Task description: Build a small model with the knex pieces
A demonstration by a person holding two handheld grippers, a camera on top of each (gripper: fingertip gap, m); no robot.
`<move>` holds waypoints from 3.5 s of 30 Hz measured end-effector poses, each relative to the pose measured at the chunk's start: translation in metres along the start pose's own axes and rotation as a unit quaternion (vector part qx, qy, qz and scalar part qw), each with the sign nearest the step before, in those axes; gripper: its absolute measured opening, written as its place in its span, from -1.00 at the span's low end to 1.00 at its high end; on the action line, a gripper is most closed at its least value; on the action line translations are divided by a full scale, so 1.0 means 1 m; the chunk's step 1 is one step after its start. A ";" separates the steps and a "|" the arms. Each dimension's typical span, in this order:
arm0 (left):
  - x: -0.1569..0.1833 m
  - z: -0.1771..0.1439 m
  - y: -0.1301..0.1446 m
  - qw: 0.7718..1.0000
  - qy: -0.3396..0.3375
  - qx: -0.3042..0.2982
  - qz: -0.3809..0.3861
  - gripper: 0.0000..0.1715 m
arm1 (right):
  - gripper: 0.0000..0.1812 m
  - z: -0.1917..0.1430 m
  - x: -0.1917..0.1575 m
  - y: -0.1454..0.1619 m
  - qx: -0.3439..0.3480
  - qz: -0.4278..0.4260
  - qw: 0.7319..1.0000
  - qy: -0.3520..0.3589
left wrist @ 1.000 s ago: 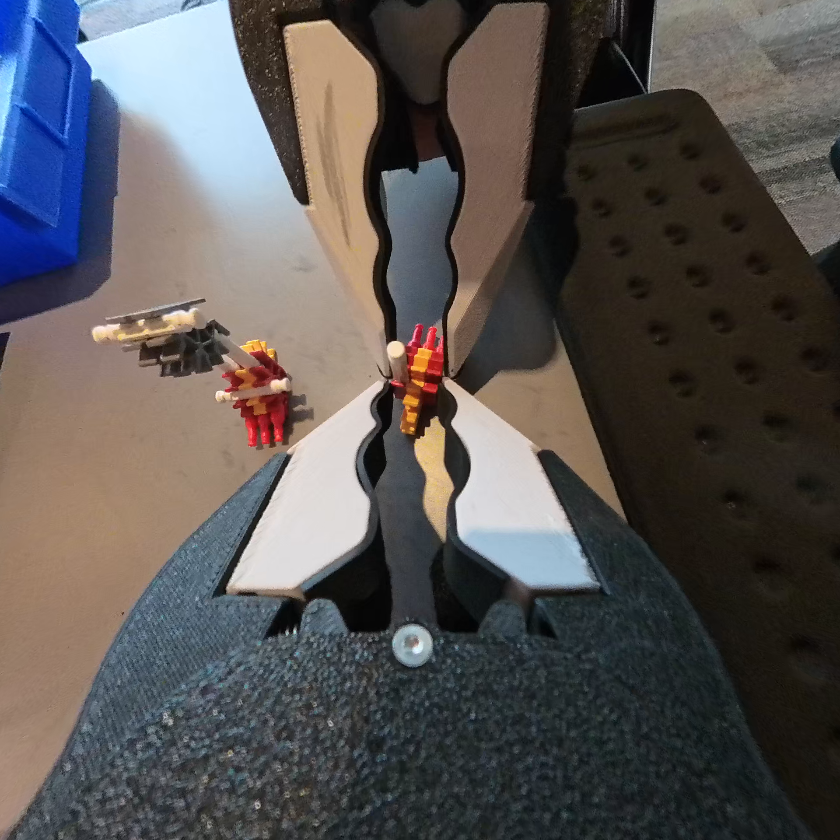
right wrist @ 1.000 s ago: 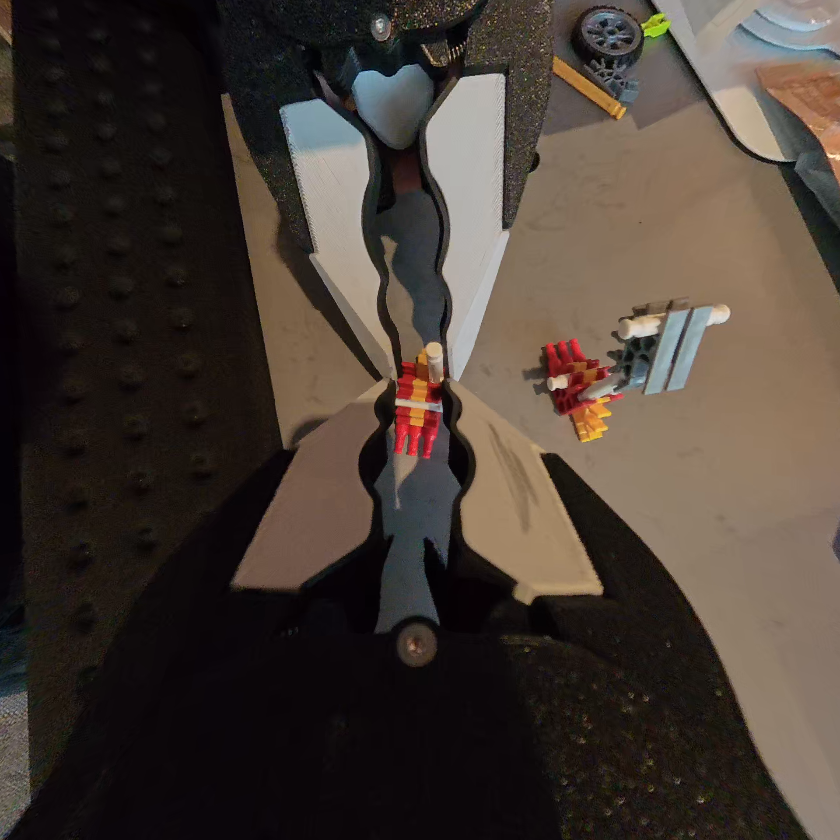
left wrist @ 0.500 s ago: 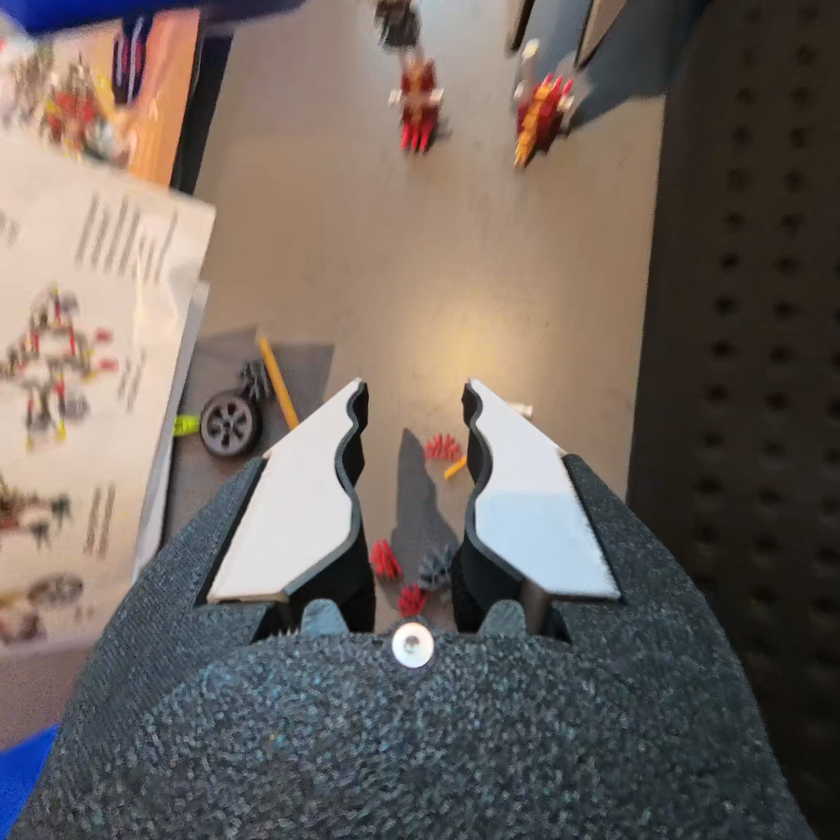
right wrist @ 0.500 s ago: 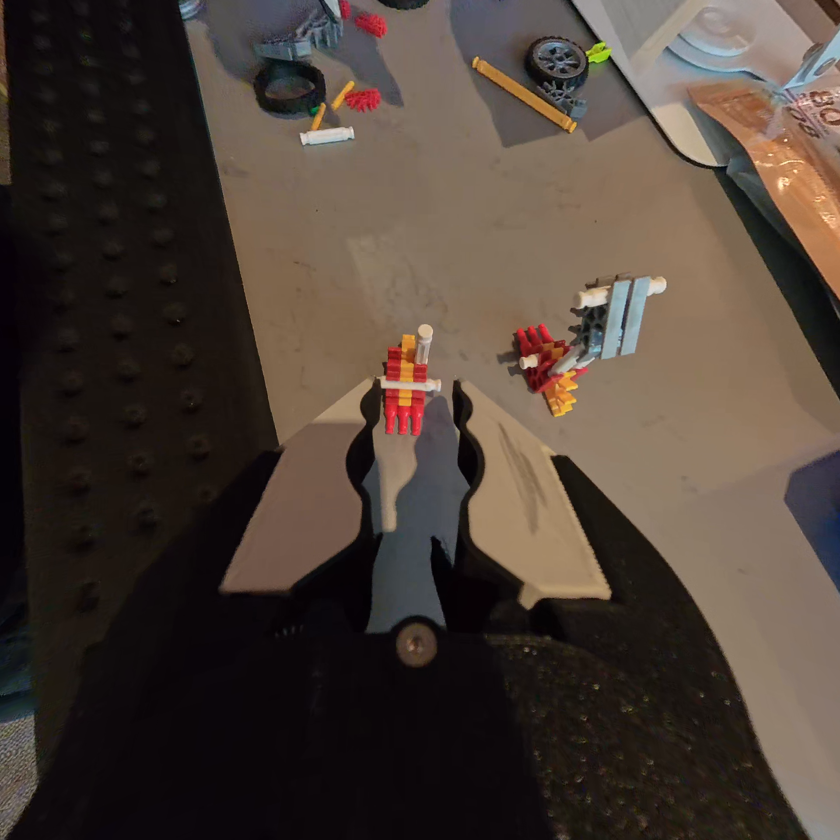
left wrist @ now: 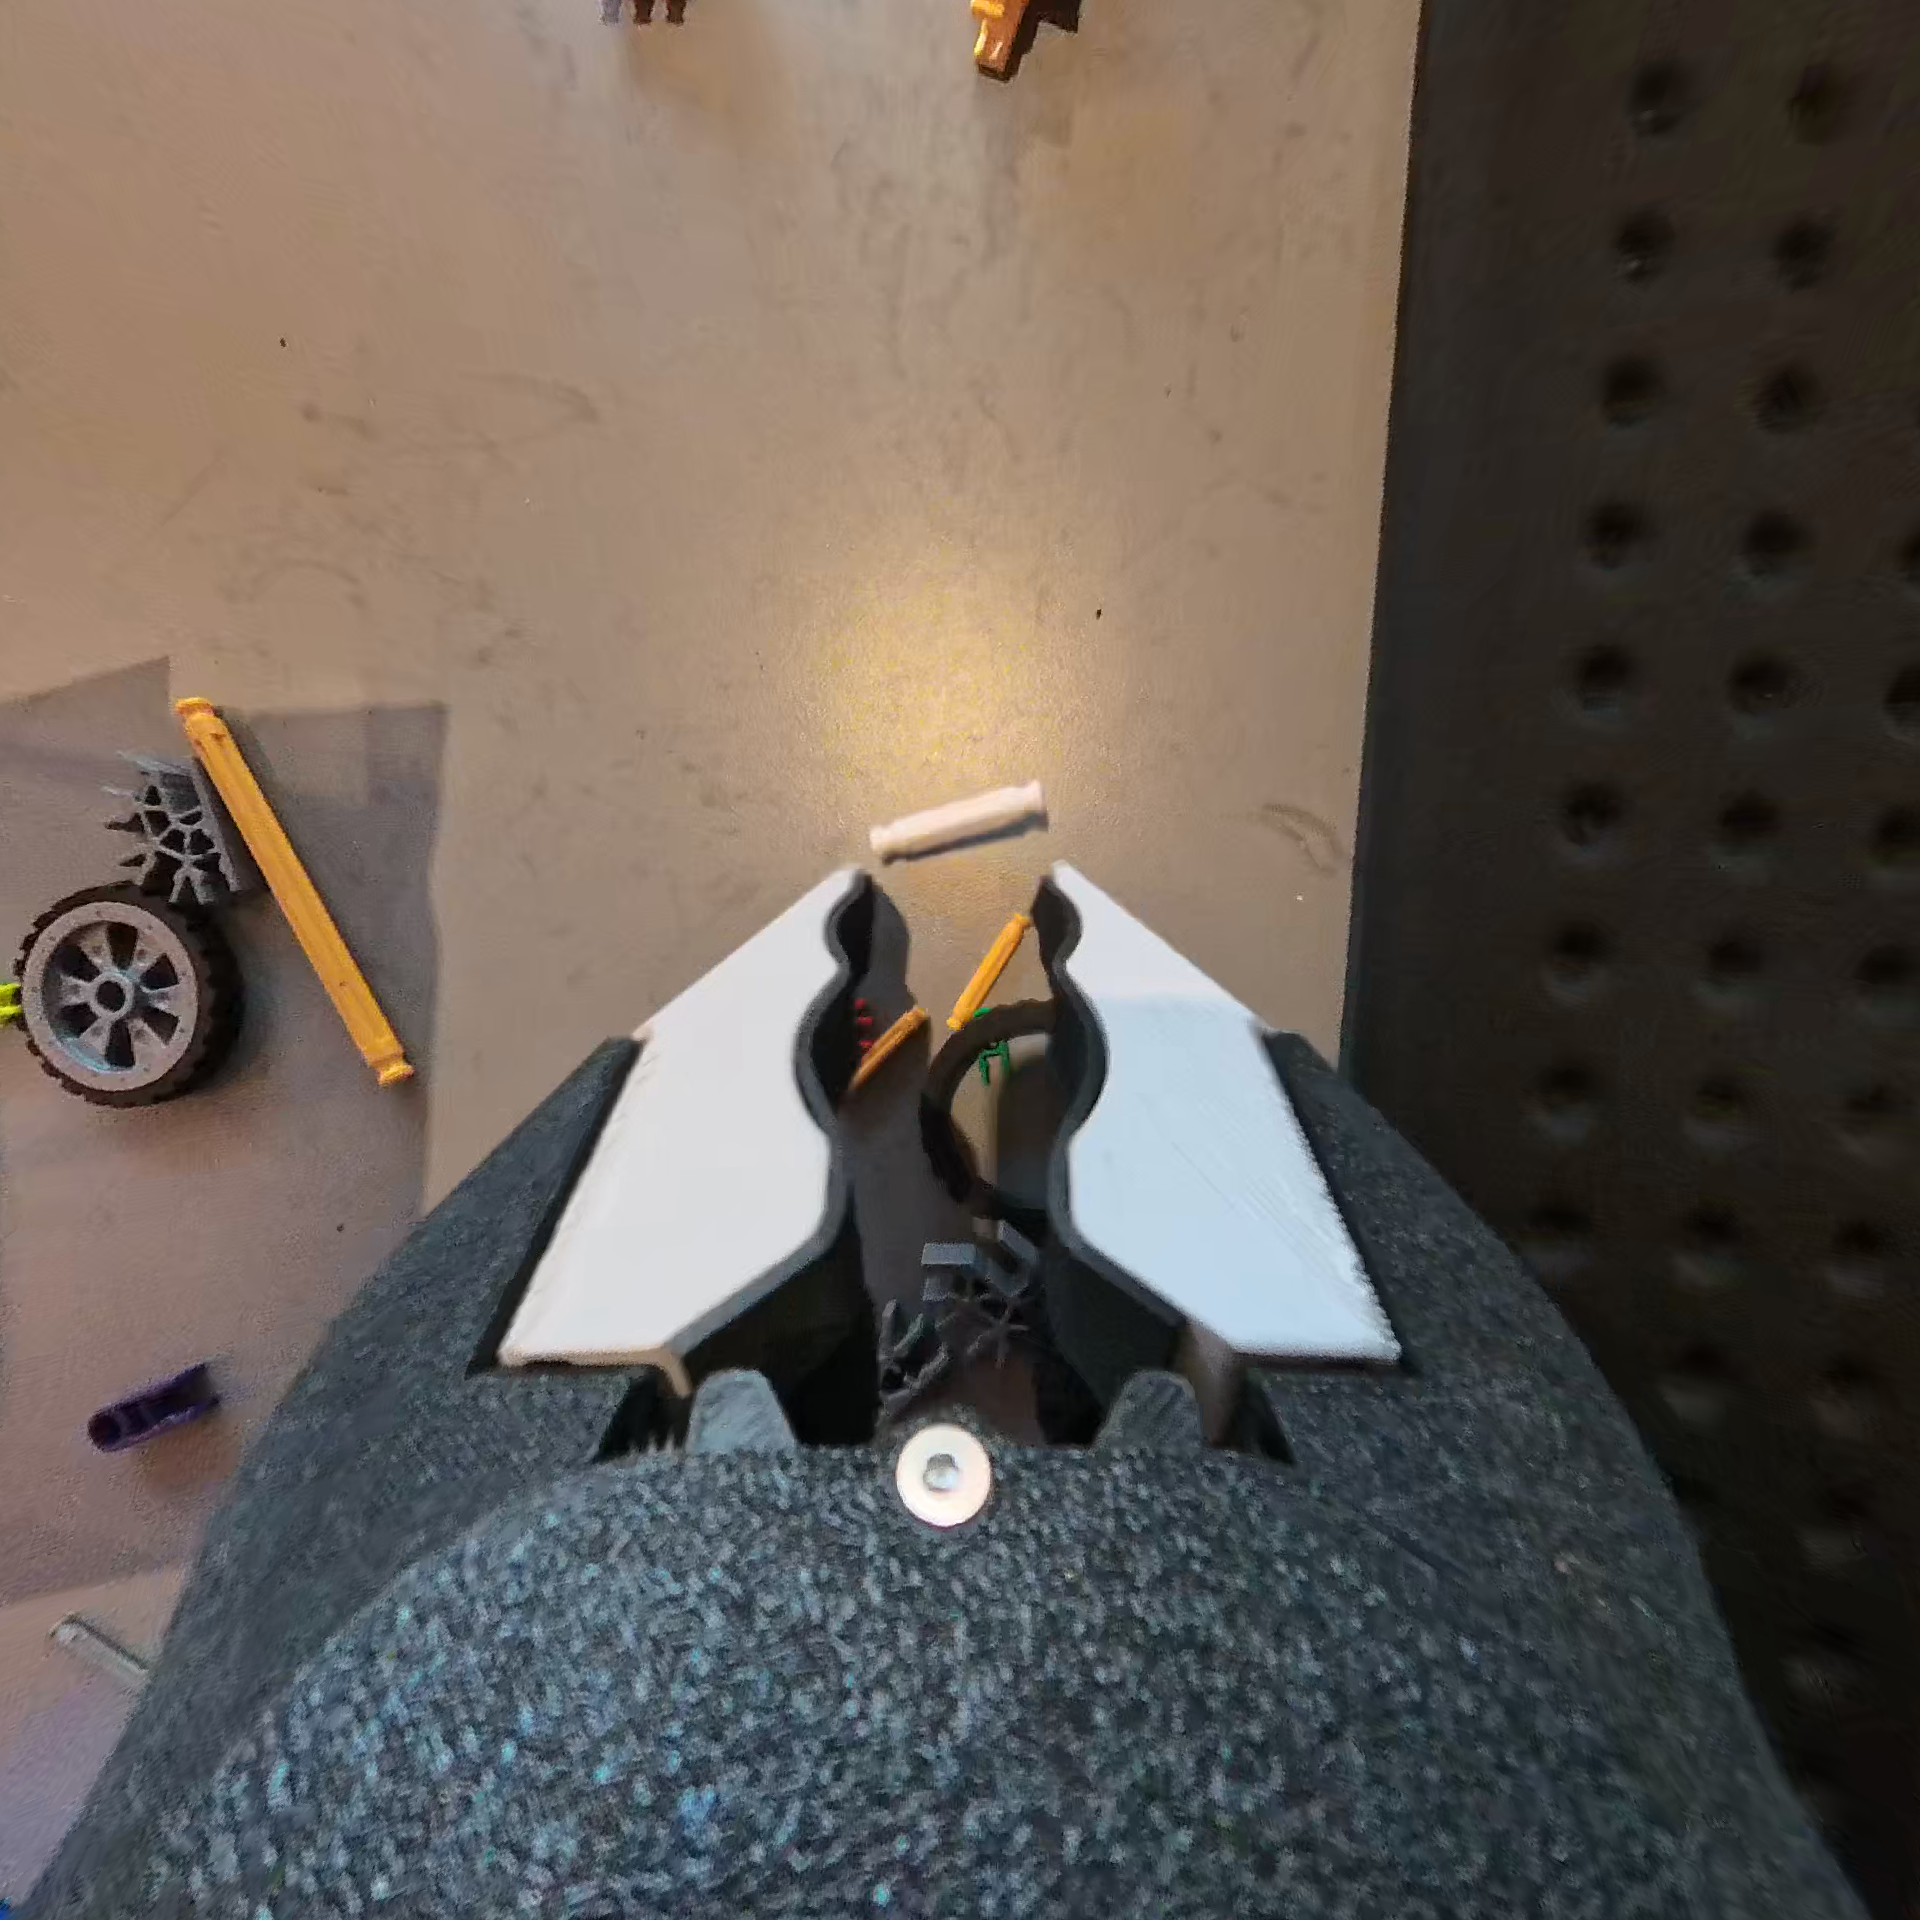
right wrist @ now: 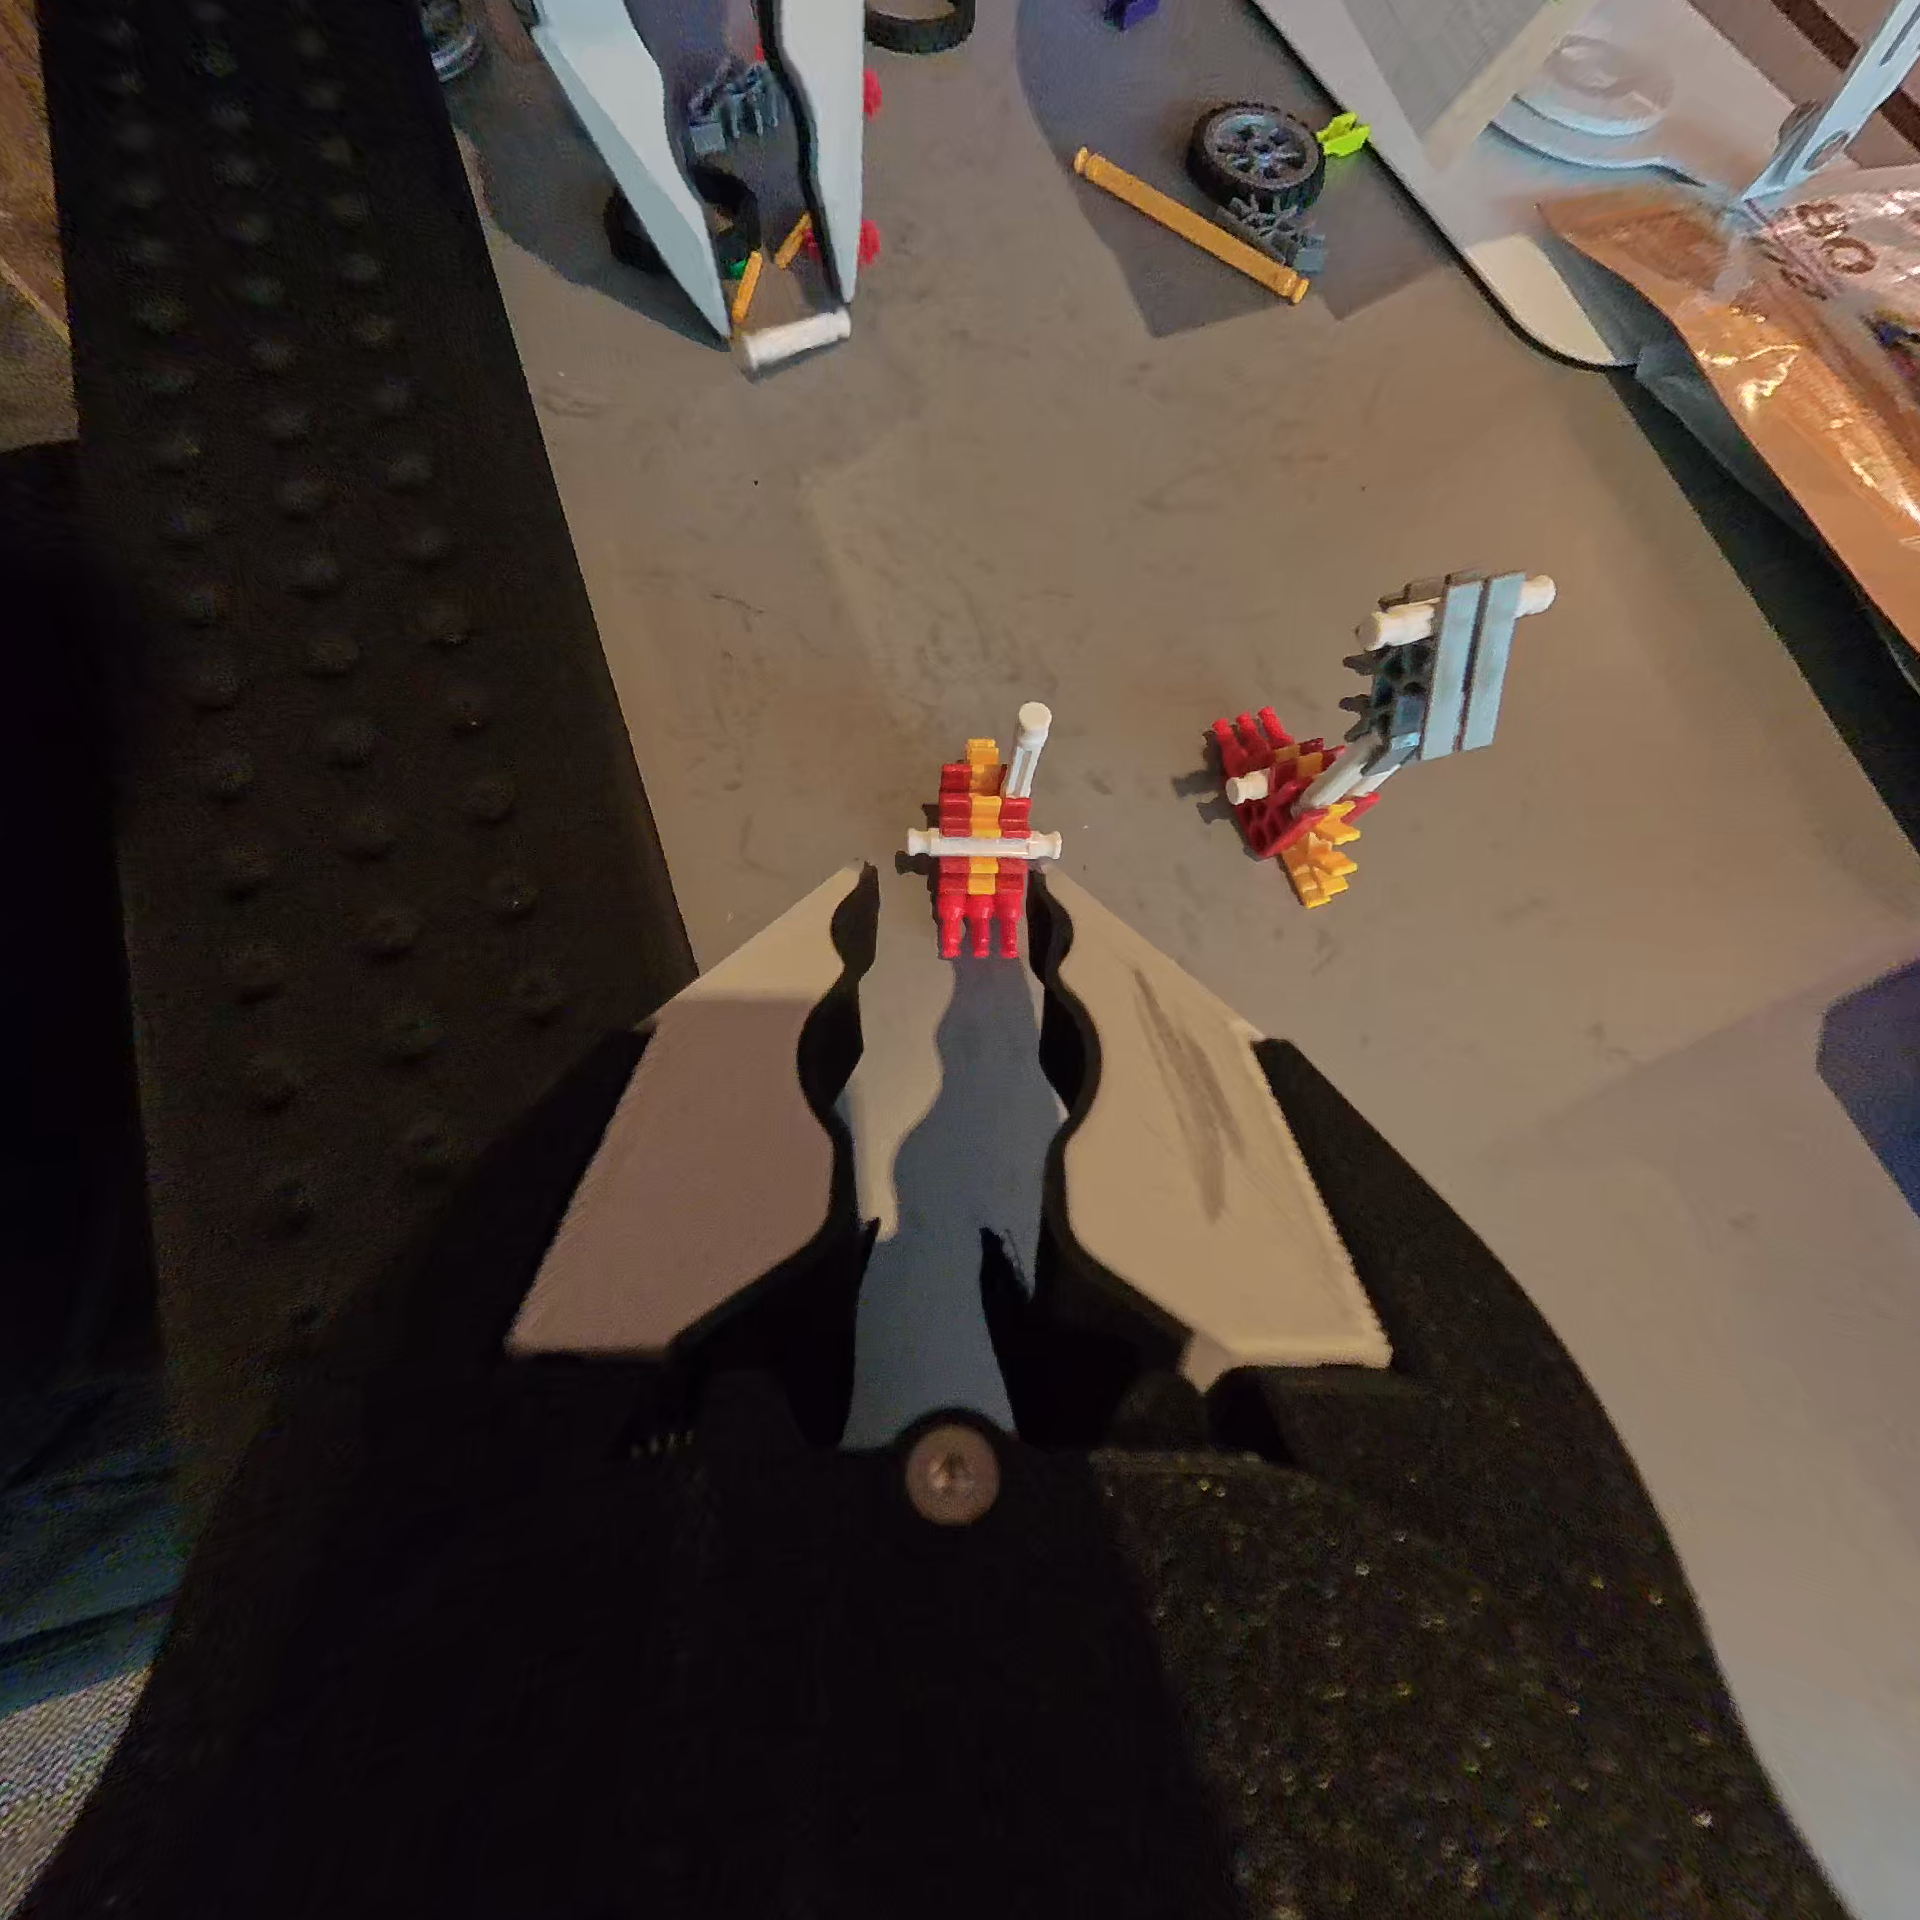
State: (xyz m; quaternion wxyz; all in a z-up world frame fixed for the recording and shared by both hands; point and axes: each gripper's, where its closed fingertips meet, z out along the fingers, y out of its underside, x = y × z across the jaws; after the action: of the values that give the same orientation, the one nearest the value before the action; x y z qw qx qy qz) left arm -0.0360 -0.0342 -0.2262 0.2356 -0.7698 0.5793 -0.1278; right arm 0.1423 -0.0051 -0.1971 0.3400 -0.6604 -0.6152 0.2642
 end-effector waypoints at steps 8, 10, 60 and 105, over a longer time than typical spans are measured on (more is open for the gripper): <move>-0.007 0.005 -0.019 0.999 -0.021 0.030 -0.017 -0.43 | -0.71 -0.006 0.000 -0.002 0.014 0.002 1.000 0.007; -0.007 0.010 -0.028 0.999 -0.022 0.041 -0.017 -0.40 | -0.71 -0.007 -0.001 -0.001 0.015 0.004 1.000 0.007; -0.059 0.042 -0.095 0.984 -0.105 0.093 0.107 -0.44 | -1.00 -0.007 -0.017 -0.008 0.063 0.151 0.986 -0.028; 0.044 0.011 -0.185 0.933 0.098 0.340 0.061 -0.95 | -0.87 -0.022 -0.022 -0.046 0.142 0.055 0.987 0.051</move>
State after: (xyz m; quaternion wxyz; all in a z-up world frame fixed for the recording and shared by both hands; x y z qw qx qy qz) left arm 0.1363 -0.0339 -0.1442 0.4329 -0.5903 0.5670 -0.3776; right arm 0.1276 -0.0289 -0.1494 0.4465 -0.6506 -0.5160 0.3333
